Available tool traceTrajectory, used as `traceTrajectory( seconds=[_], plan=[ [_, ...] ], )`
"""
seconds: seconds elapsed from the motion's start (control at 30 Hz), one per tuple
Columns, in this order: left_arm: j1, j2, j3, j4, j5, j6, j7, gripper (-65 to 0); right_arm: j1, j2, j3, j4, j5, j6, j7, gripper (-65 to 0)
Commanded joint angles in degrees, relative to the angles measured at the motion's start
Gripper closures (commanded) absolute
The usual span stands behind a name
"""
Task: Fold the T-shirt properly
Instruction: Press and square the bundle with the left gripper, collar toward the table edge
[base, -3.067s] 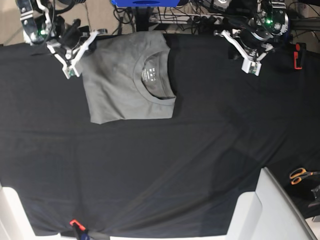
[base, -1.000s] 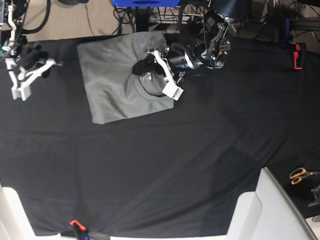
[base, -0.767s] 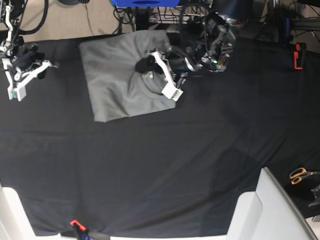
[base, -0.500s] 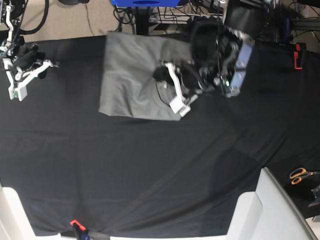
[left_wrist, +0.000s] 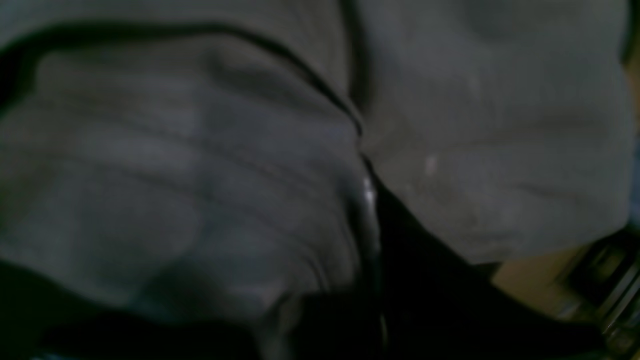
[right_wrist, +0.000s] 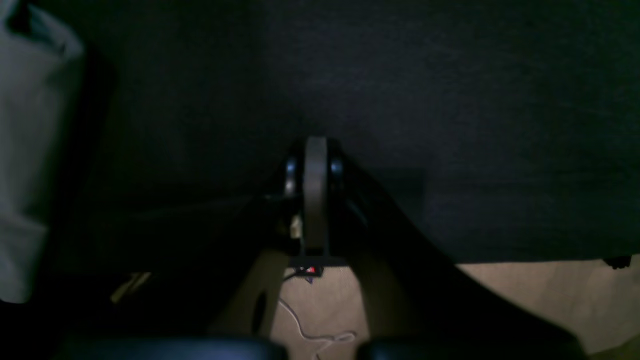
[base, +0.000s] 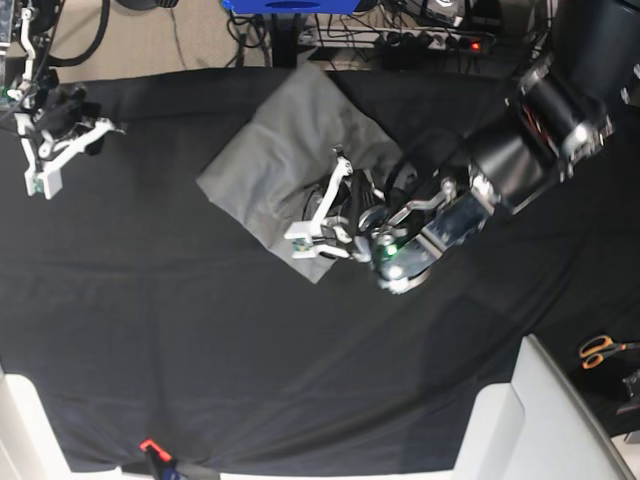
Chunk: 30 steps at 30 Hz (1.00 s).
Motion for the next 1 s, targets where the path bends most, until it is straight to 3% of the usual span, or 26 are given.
traceTrajectory(
  seconds=[0.0,0.1,0.27,0.37,0.47,0.6,0.7,0.97],
  plan=[
    [-2.9,-0.4,2.6,0.0,1.3,-0.4,0.7,0.0,0.1,0.1,0.3,0.9,0.4,0.2,0.7,-0.2],
    [-7.4,0.1,11.4,-0.3,1.3,-3.5,-1.4,0.0,0.3,-0.1,0.1,0.9,0.4,0.1,0.7,-0.2],
    [-13.4,0.6,22.4,-0.4,1.3,-3.9,-9.0,0.0,0.5,-0.2,0.0,0.9,0.4,-0.3,0.7,-0.2],
    [-15.4,1.7,22.7,-1.0,2.4,-3.9,-13.0,0.0,1.3,-0.2,0.3,0.9,0.4,-0.4,0.7,-0.2],
    [-15.3,3.6,22.7,-1.3,9.1,-4.4,-14.9,0.0,1.7,-1.4,0.4,0.9,0.3,-0.5,0.6,-0.2],
    [-14.1,6.8,22.7,-2.7,18.7,-10.5,-15.7,0.0,1.8,-2.4,0.5,0.9,0.1,-0.5,0.6,-0.2],
    [-13.2,9.5,22.5,-4.5,22.5,-10.5,-15.8,0.0,1.8,-2.5,0.5,0.9,0.1,-0.5,0.6,-0.2],
    [-10.8,12.3,15.2,-4.8,28.0,-10.5,-16.5,0.0,1.7,-2.6,0.5,0.9,0.1,-0.5,0.6,-0.2]
  ],
)
